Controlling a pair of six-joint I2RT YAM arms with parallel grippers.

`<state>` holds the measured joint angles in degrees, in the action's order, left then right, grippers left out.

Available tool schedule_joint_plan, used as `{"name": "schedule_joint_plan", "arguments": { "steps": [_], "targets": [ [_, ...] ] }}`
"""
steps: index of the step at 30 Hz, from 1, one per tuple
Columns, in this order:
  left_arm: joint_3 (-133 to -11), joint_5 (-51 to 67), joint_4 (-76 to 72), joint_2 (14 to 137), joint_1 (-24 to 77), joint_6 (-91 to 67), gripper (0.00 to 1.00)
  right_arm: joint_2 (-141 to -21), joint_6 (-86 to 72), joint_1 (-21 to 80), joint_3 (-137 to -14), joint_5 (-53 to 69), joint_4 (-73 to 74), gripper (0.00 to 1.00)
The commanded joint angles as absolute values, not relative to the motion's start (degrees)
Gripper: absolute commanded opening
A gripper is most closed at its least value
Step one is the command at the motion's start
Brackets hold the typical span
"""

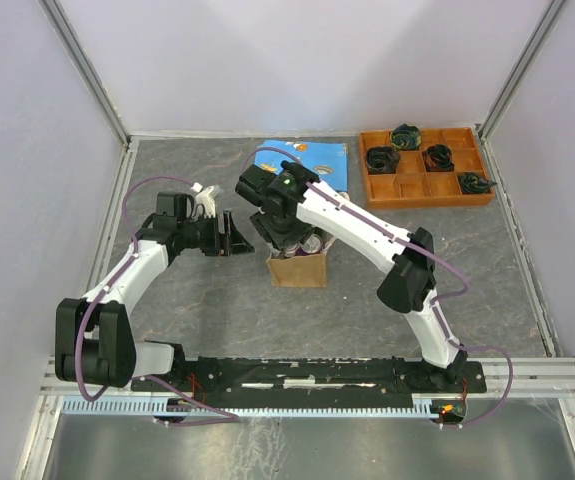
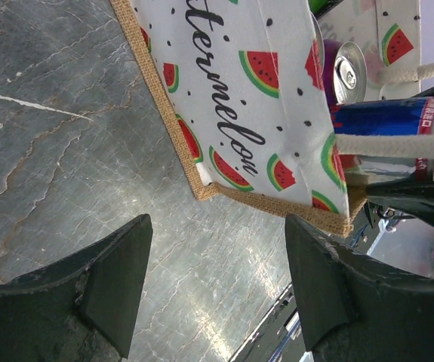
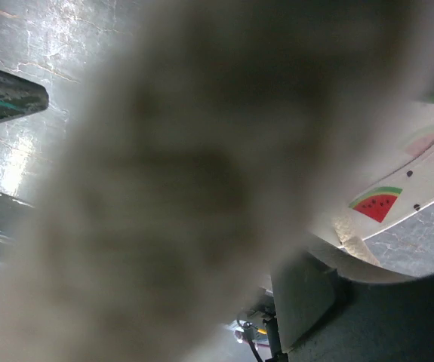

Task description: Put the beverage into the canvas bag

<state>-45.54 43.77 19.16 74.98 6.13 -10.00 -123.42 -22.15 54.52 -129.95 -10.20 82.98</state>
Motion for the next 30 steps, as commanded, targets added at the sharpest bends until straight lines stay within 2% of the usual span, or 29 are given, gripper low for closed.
{"name": "schedule_joint_plan", "arguments": {
  "steps": [1, 16, 17, 23, 25, 26, 28, 30],
  "targets": [
    [-45.30, 45.88, 17.82, 73.17, 6.04, -7.58, 0.77, -122.93, -20.48, 55.02, -128.73, -13.27, 81.65, 0.00],
    [-44.91, 45.88, 18.46, 72.93, 6.06, -6.58, 0.77, -125.49, -20.99, 55.12, -118.68, -10.85, 75.70, 0.00],
    [-44.91, 45.88, 18.46, 72.95, 6.10, -6.59, 0.77, -125.46, -21.05, 55.15, -118.51, -10.89, 75.57, 0.03],
    [-44.91, 45.88, 18.46, 73.04, 6.06, -6.54, 0.77, -124.61, -20.96, 55.18, -117.97, -11.07, 74.67, 0.53],
    [-44.99, 45.88, 18.59, 73.04, 6.02, -6.43, 0.77, -123.90, -20.93, 55.16, -118.83, -10.94, 74.41, 0.64],
    [-45.04, 45.88, 18.69, 73.04, 6.06, -6.41, 0.77, -123.49, -21.00, 55.16, -119.38, -10.76, 74.21, 0.73],
    [-45.04, 45.88, 18.88, 73.08, 6.05, -6.26, 0.77, -122.71, -21.19, 55.16, -121.41, -10.56, 74.33, 0.98],
    [-45.08, 45.88, 18.97, 73.17, 6.06, -6.15, 0.77, -122.21, -21.56, 55.13, -124.40, -10.59, 75.18, 0.99]
  ]
}}
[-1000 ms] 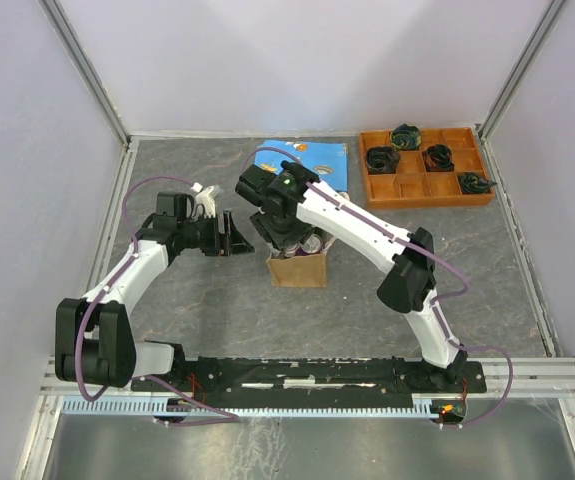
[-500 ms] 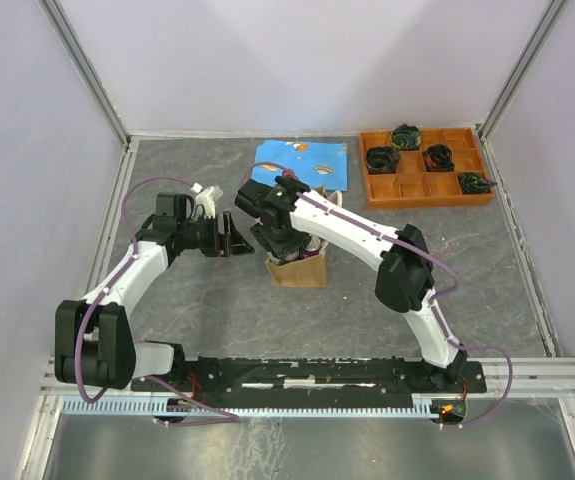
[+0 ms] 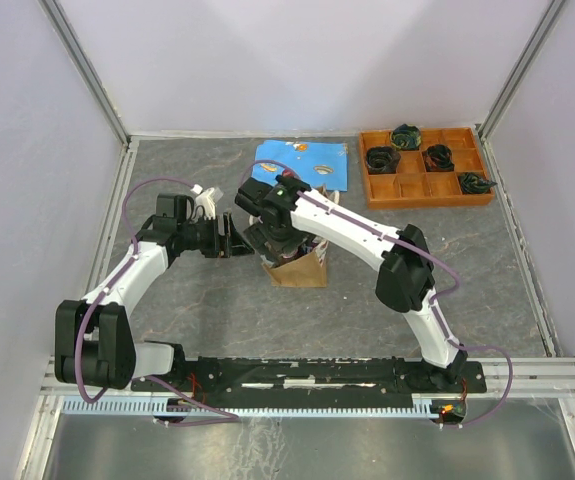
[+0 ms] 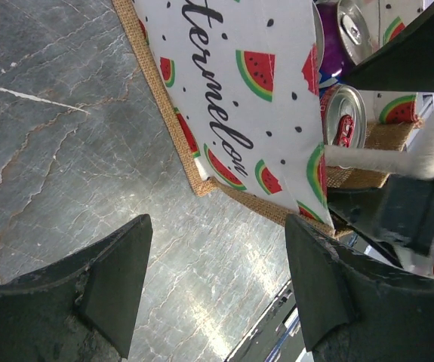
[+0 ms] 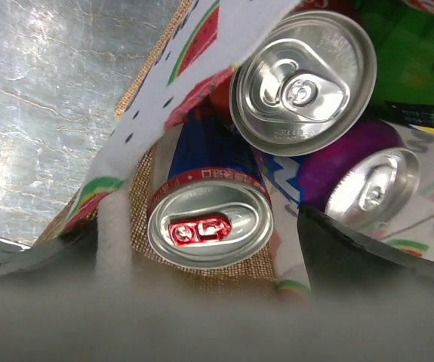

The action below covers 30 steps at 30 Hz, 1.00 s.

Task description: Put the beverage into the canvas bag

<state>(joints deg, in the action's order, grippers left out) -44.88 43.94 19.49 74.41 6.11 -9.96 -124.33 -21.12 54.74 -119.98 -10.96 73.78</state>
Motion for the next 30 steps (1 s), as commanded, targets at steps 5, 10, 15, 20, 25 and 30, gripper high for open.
{"name": "schedule_joint_plan", "arguments": {
  "steps": [5, 10, 15, 20, 25, 30],
  "targets": [
    [-45.04, 45.79, 18.90, 73.39, 5.99, -5.98, 0.77, -121.44, -22.20, 55.17, -130.91, -11.74, 77.06, 0.99],
    [-45.25, 45.63, 19.05, 73.38, 6.05, -5.97, 0.77, -118.25, -23.08, 55.13, -133.67, -11.67, 75.38, 0.99],
    [-45.57, 45.40, 19.26, 73.39, 6.05, -5.80, 0.77, -112.50, -23.60, 55.05, -130.94, -12.19, 69.95, 0.99],
    [-46.45, 45.14, 19.02, 73.39, 6.06, -6.16, 0.77, -104.24, -27.04, 54.91, -121.92, -19.40, 63.00, 0.99],
    [-48.84, 44.96, 18.12, 73.24, 6.06, -7.60, 0.77, -99.10, -30.92, 54.84, -115.21, -27.16, 62.69, 0.99],
    [-52.66, 42.79, 18.38, 71.52, 6.00, -8.47, 0.77, -94.38, -34.04, 54.84, -110.40, -33.00, 62.18, 0.99]
  ]
}}
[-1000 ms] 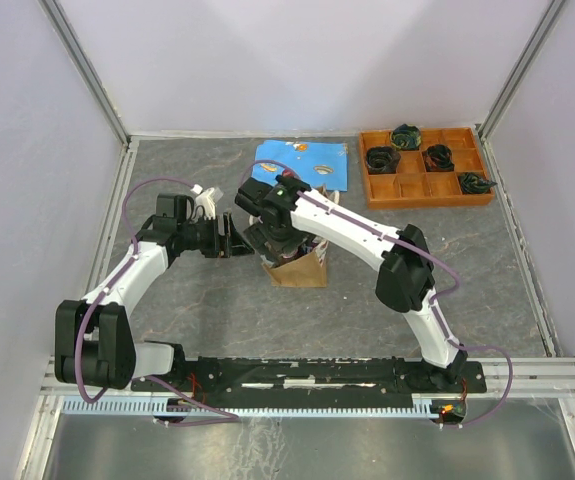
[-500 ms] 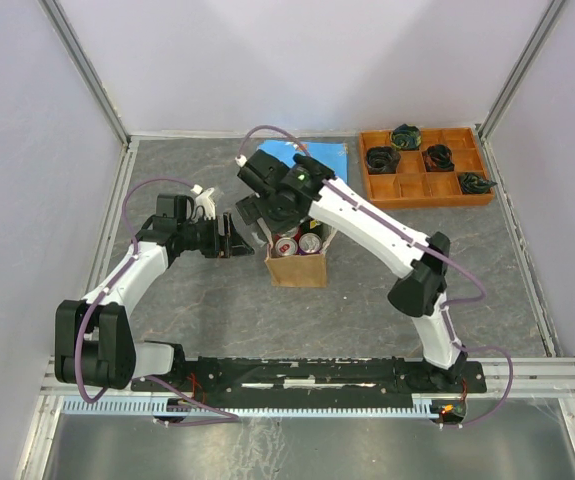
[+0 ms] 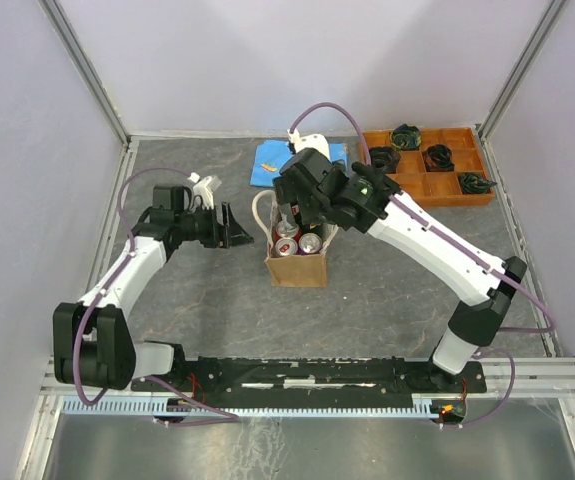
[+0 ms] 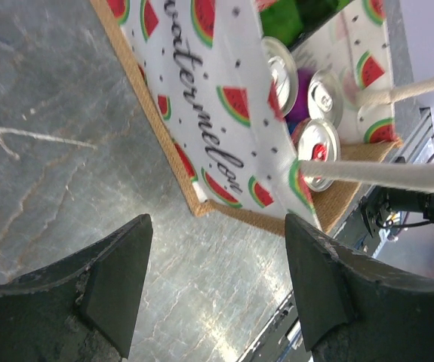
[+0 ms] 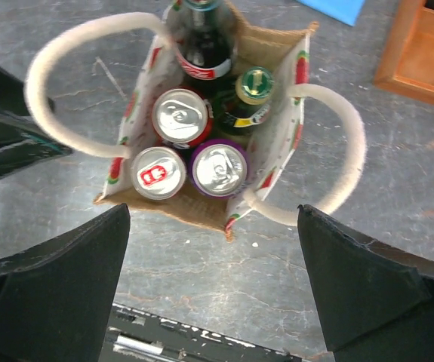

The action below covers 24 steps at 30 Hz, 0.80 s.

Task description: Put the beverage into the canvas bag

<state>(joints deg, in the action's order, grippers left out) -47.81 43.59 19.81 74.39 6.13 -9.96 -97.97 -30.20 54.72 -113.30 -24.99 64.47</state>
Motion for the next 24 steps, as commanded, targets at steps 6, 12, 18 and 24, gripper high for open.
{"name": "schedule_joint_plan", "arguments": {
  "steps": [6, 12, 18, 24],
  "targets": [
    [-50.72, 35.30, 15.69, 66.45, 6.07, -11.37, 0.77, -87.43, -33.97, 51.68, -105.03, -41.25, 60.75, 0.99],
    [-46.01, 23.86, 11.71, 59.48, 6.02, -10.81, 0.78, -76.54, -31.50, 42.19, -93.92, -43.67, 55.52, 0.99],
    [-38.70, 14.39, 8.08, 53.31, 6.06, -8.02, 0.78, -63.06, -28.65, 35.66, -74.81, -50.79, 48.52, 0.99],
    [-31.78, 10.40, 4.00, 49.93, 6.01, -7.14, 0.78, -59.27, -35.75, 33.87, -62.19, -49.32, 48.70, 0.99]
  ]
}}
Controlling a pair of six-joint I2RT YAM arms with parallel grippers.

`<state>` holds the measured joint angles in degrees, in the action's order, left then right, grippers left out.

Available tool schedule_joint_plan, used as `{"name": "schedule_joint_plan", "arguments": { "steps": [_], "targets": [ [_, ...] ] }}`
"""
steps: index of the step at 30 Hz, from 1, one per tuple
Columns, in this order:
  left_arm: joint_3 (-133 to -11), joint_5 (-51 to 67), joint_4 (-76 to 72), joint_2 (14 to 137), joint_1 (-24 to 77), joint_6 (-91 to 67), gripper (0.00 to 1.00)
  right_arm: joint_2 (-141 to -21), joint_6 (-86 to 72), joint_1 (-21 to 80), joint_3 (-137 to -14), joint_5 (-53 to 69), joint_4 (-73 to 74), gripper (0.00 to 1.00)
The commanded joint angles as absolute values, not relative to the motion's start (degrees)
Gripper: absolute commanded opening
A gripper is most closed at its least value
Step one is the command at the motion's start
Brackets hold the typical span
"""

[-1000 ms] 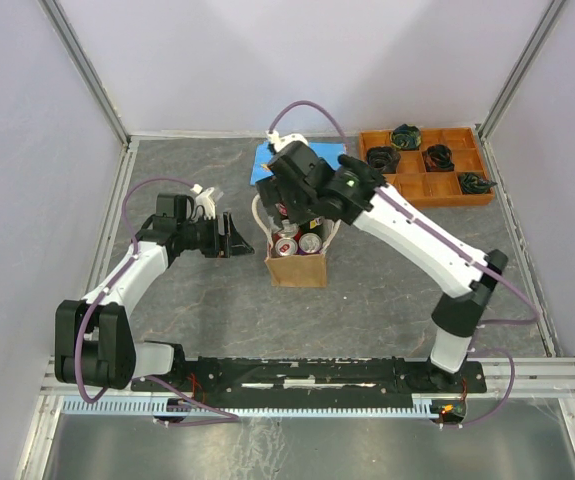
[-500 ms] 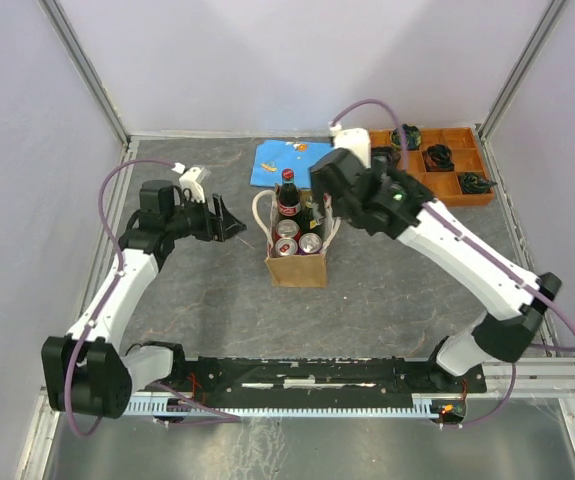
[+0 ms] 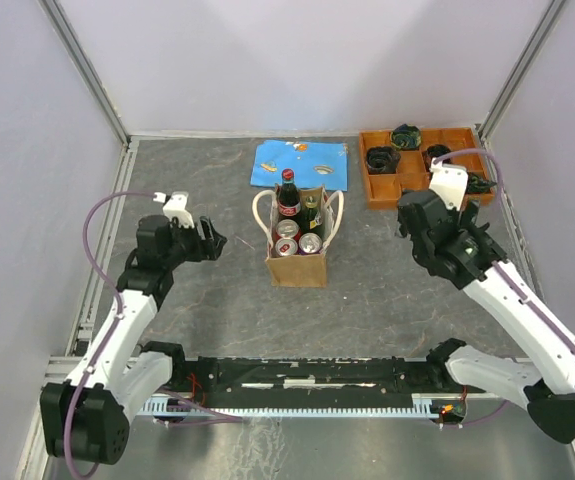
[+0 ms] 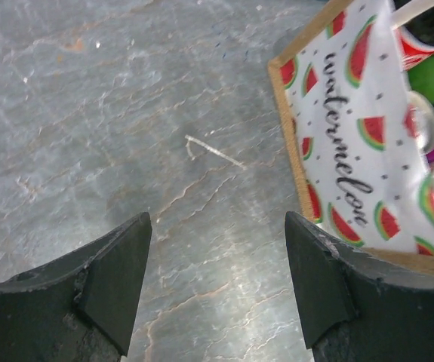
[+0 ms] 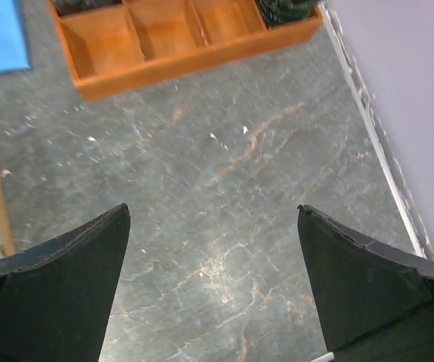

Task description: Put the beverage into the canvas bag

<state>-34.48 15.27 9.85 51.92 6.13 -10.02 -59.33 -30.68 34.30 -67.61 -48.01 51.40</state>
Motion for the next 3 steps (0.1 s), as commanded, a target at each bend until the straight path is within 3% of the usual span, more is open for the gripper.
{"name": "schedule_joint_plan", "arguments": {
  "steps": [1, 3],
  "targets": [
    [-31.06, 9.98, 3.56, 49.82, 6.04, -6.69, 0.78, -59.27, -37.38, 33.84, -60.42, -48.64, 48.52, 0.99],
    [-29.80, 8.30, 2.56, 49.69, 6.01, -6.59, 0.78, -59.28, -40.18, 33.85, -56.94, -47.46, 47.63, 0.99]
  ]
}}
